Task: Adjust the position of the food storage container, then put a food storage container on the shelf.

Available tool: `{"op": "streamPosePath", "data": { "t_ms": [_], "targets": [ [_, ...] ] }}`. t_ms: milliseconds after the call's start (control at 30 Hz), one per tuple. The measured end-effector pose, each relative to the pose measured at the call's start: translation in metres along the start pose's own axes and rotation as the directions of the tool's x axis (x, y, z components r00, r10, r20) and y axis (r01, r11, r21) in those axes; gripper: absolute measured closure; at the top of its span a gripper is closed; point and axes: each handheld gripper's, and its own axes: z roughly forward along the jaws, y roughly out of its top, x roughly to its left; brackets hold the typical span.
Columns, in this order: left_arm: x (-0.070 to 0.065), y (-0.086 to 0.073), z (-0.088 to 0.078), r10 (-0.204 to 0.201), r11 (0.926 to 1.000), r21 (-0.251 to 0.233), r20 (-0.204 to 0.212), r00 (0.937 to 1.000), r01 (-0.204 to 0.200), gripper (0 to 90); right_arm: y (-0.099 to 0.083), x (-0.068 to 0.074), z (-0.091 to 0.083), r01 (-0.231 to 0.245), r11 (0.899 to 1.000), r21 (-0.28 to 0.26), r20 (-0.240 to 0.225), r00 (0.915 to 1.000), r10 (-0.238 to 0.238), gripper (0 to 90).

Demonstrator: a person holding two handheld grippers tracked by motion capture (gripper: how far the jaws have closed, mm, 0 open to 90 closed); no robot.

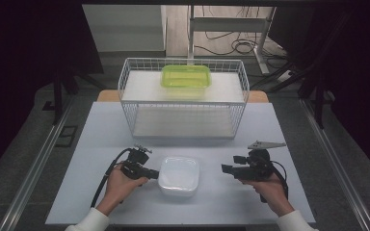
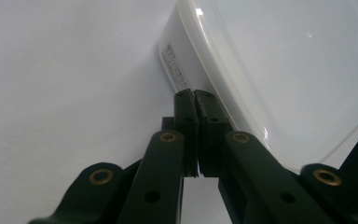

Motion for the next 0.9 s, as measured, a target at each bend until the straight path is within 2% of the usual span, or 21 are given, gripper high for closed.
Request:
{"op": "streamPosePath", "data": {
  "t_ms": [167,233,333,400,567,733,900],
  "targets": [
    [0.004,-0.006,-0.019,-0.01,0.9976,-0.069,0.022,0.9997,0.011,83.8,0.0,0.001,0.0,0.002,1.0,-0.001,-0.004,1.0,-0.002,27.9],
    [0.003,-0.009,-0.029,-0.022,0.992,-0.124,0.028,0.9994,0.026,76.3,-0.001,0.002,0.001,0.006,1.0,0.0,-0.007,1.0,-0.006,27.7],
    [0.002,-0.012,-0.038,-0.034,0.9851,-0.167,0.035,0.9988,0.04,57.8,-0.001,0.003,0.002,0.009,1.0,0.001,-0.013,0.9999,-0.009,26.9],
    [0.001,-0.013,-0.04,-0.037,0.9837,-0.174,0.038,0.9986,0.043,49.0,-0.001,0.004,0.002,0.007,1.0,0.002,-0.015,0.9999,-0.007,26.6],
    [-0.005,-0.012,-0.042,-0.029,0.982,-0.185,0.054,0.9981,0.039,38.7,-0.002,0.006,0.004,0.006,1.0,0.011,-0.024,0.9997,-0.006,25.8],
    [-0.004,-0.012,-0.042,-0.042,0.9807,-0.188,0.062,0.9972,0.053,33.2,-0.003,0.007,0.007,0.01,1.0,0.018,-0.029,0.9995,-0.01,25.8],
    [-0.004,-0.014,-0.044,-0.059,0.9748,-0.21,0.079,0.9951,0.074,30.6,-0.003,0.009,0.009,0.004,1.0,0.025,-0.039,0.9992,-0.003,25.9]
  ]
}}
